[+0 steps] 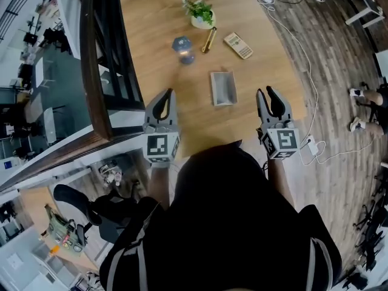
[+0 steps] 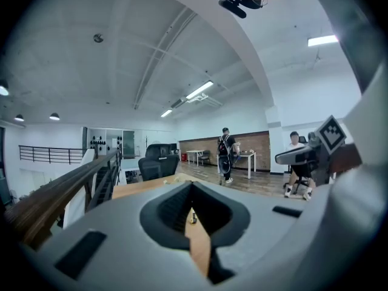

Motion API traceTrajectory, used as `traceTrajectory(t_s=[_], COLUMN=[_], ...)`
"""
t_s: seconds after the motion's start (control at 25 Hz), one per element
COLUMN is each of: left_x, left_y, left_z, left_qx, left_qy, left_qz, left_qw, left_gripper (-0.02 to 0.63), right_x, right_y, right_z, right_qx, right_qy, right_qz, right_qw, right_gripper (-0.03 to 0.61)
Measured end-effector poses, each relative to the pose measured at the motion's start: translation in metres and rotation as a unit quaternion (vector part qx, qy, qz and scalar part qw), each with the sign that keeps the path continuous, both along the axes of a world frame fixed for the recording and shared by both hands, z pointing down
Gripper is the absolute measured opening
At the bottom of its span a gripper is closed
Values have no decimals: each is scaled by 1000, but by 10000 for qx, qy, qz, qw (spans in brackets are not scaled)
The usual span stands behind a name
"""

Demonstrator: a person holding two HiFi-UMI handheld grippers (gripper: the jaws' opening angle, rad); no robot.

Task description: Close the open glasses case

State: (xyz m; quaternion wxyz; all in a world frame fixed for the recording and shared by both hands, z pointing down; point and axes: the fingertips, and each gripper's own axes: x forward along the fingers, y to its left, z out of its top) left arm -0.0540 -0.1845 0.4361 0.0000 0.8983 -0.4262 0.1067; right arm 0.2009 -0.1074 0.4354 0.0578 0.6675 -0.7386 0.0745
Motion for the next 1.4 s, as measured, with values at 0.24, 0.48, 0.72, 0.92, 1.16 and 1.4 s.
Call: traceTrajectory(t_s=[0.24, 0.48, 0.72, 0.92, 1.16, 1.4], left_x=[12, 3, -9, -26, -53, -66], left_y=[-1, 7, 28, 39, 49, 55], left_z=[-11, -7, 5, 5, 7, 16], left_qx=[153, 43, -159, -182, -261, -302], left_qy=[-26, 47, 86, 96, 108, 10], left_qz=[0, -158, -220, -373, -686, -789], left_qw=[9999, 9999, 9996, 9991, 9972, 9964], left_gripper=[-2, -2, -2, -2, -2, -2], right_x=[16, 14, -2, -13, -20, -16], right_y=[-8, -28, -68, -82, -83, -86], right_z=[9, 87, 186, 254, 283, 297], right_qx=[9, -719, -1766, -2548, -2946, -3072], right_qy=[-175, -752, -1151, -1471, -1458, -1251], right_qz=[-1, -7, -36, 169, 325, 437], right_qw=[9998, 9946, 9775, 9556, 9439, 9424], right_gripper=[123, 121, 123, 123, 123, 80])
